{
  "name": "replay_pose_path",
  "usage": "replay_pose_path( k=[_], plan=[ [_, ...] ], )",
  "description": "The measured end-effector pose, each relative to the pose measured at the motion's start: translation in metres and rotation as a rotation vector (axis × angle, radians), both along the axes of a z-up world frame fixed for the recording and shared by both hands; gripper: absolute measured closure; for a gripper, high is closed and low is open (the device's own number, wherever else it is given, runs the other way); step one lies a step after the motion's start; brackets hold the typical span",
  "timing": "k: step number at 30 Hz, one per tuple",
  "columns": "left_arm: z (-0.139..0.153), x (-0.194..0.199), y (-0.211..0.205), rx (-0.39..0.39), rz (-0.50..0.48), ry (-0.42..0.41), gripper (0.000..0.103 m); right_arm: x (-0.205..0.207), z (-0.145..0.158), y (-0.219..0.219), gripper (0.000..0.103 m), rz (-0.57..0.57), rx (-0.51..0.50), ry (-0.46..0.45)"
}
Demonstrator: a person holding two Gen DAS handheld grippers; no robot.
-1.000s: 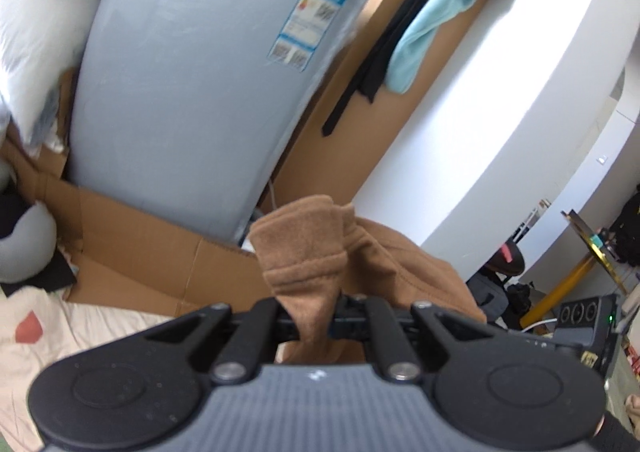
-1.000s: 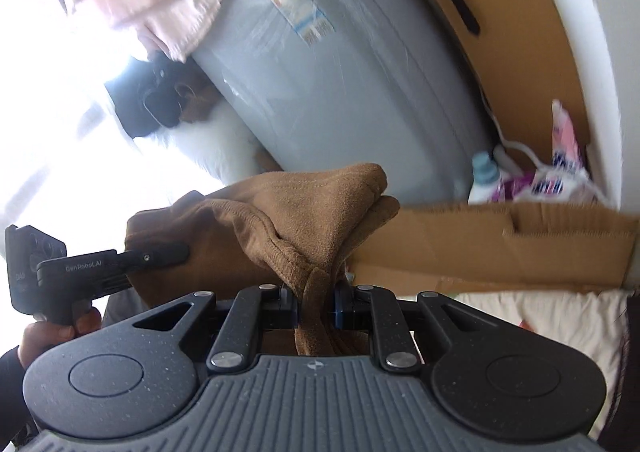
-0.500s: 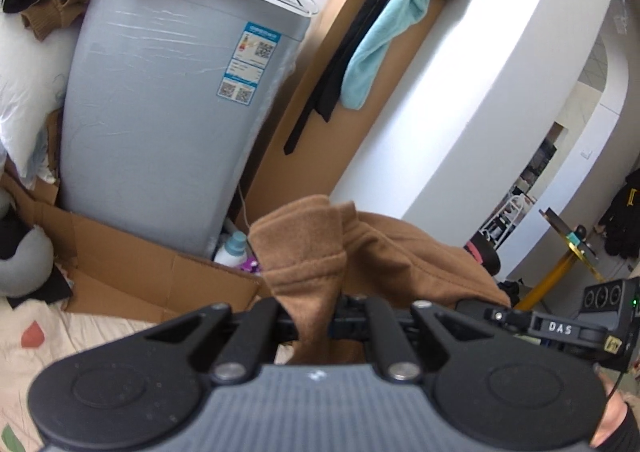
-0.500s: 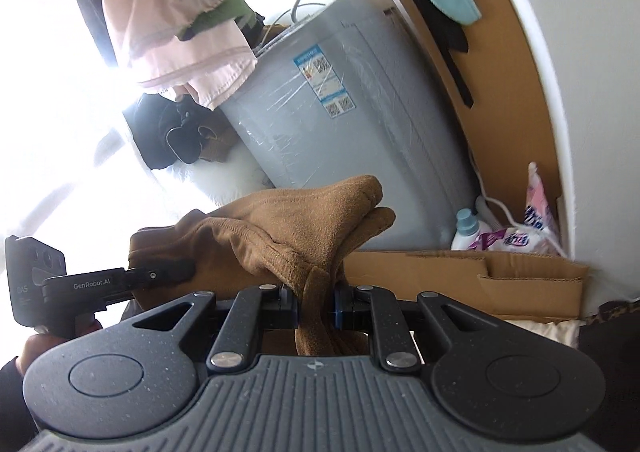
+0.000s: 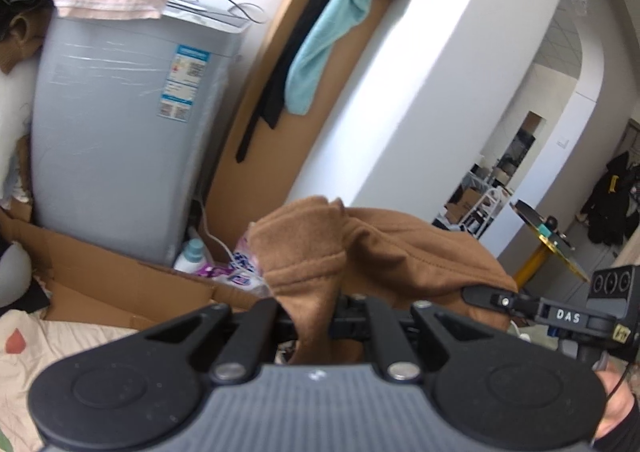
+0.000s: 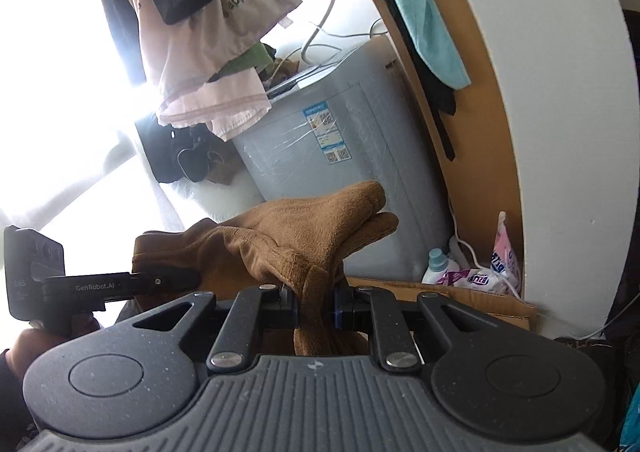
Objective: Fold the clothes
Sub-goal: 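Raise the shirt high above the duvet with both grippers, then carry the hanging brown shirt with both grippers toward the dark clothes pile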
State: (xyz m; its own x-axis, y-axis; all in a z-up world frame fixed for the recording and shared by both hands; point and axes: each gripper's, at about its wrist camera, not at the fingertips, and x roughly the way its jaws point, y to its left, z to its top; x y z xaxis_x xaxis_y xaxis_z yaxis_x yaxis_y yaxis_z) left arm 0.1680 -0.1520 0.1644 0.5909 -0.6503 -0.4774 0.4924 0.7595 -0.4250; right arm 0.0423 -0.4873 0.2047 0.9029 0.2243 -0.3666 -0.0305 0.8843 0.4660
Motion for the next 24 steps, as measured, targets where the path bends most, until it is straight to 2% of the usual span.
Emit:
replay_pose_path(
  k=[5, 15, 24],
  plan=[
    [-0.017, 0.004, -0.03, -0.016, -0.075, 0.003, 0.098, -0.023, -0.021, -0.039, 0.088, -0.038, 0.036, 0.006],
    [-0.066, -0.003, -0.091, -0.068, -0.208, 0.022, 0.098, -0.066, -0.064, -0.104, 0.088, -0.143, 0.026, 0.022],
    [-0.096, -0.008, -0.136, -0.093, -0.289, 0.052, 0.098, -0.091, -0.09, -0.134, 0.088, -0.223, -0.008, 0.051]
  ],
)
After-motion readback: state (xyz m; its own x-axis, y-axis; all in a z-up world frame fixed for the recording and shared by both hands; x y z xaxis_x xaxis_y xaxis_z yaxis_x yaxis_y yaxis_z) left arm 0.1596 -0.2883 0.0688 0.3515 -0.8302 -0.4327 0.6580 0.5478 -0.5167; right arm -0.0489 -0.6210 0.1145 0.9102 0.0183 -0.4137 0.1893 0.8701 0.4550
